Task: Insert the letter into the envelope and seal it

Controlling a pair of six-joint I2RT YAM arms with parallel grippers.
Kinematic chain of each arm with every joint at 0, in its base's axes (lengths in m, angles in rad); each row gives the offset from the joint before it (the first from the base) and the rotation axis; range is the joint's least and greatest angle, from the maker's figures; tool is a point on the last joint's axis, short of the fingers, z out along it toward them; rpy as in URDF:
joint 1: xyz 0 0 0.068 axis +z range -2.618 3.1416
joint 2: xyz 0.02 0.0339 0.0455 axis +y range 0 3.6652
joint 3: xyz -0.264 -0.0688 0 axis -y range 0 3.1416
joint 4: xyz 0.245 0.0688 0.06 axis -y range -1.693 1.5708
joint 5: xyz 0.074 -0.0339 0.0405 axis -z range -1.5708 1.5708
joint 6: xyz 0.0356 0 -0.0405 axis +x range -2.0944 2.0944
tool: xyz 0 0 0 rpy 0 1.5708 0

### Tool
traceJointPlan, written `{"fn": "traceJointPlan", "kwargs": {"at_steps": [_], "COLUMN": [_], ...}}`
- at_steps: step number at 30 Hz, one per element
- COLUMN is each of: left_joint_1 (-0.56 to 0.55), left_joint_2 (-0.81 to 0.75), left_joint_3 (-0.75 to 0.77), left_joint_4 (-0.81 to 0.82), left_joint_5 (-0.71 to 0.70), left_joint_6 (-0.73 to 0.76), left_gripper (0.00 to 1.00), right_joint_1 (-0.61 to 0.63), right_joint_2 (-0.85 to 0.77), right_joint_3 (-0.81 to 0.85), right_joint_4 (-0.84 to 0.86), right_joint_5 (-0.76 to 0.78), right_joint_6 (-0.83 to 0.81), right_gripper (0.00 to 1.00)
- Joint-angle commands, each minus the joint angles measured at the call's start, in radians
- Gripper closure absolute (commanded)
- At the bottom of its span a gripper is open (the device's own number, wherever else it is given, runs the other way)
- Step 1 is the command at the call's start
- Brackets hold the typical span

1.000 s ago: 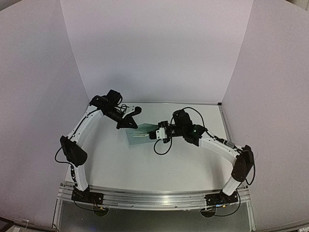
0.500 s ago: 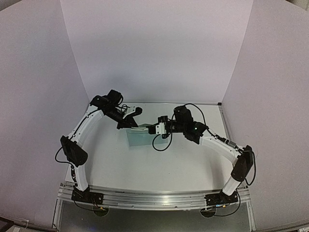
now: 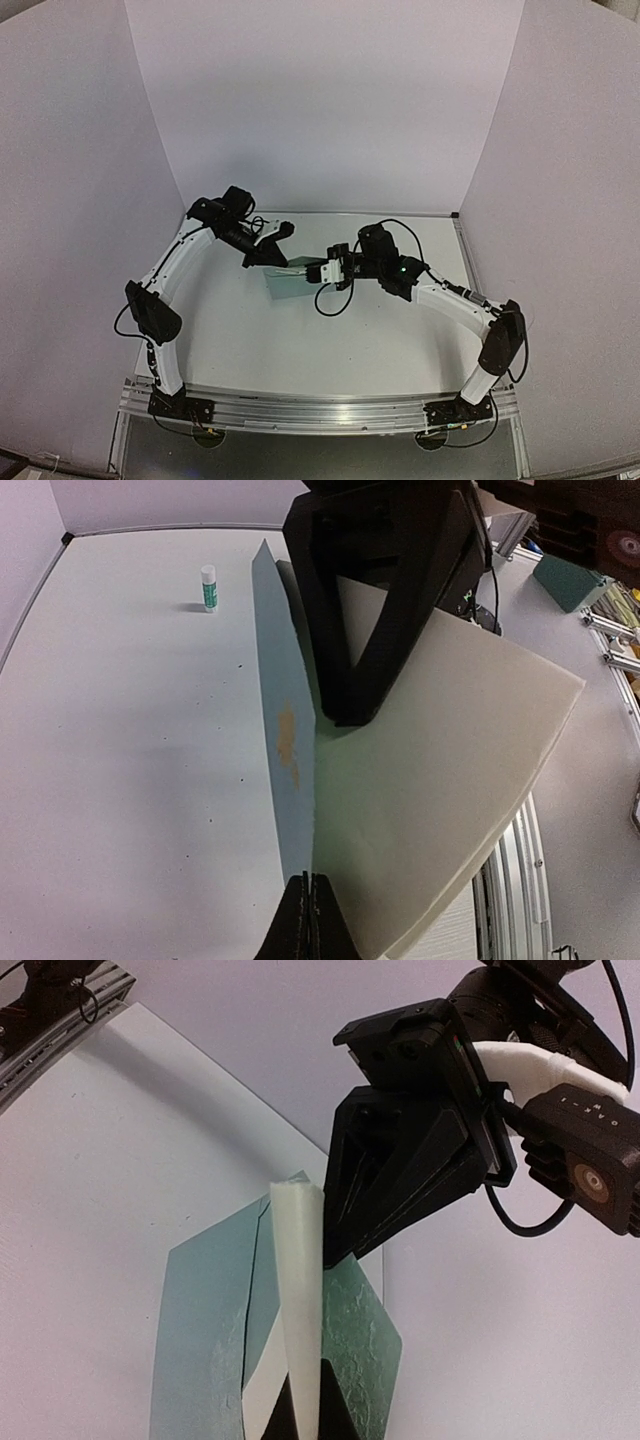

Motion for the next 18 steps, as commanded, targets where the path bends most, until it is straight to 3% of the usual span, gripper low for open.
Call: {"fn": "traceJointPlan", "kwargs": {"at_steps": [1, 7, 18], "left_joint_1": [-0.005, -0.006, -0.035], "left_joint_2": [-0.020, 0.009, 0.007], "left_joint_3": [0.020, 0.079, 0.070], "left_joint_4": [-0.376, -0.372, -0.361], "left_joint_5": [0.039, -0.009, 0.015], "left_joint_6": [0.006, -0.033, -0.109], "left_gripper": [1.00, 1.00, 1.00], "right_joint_1": [0.000, -0.011, -0.011], "right_joint_2": [-0.006, 0.000, 0.048], "right_joint_3": [-0.008, 0.008, 0.071], "right_joint_4": [0.024, -0.128, -0.254], "right_joint_5": [0.023, 0.100, 0.179], "right_joint_6": [-0.013, 0.005, 0.155], "right_gripper": [1.00, 1.00, 1.00]}}
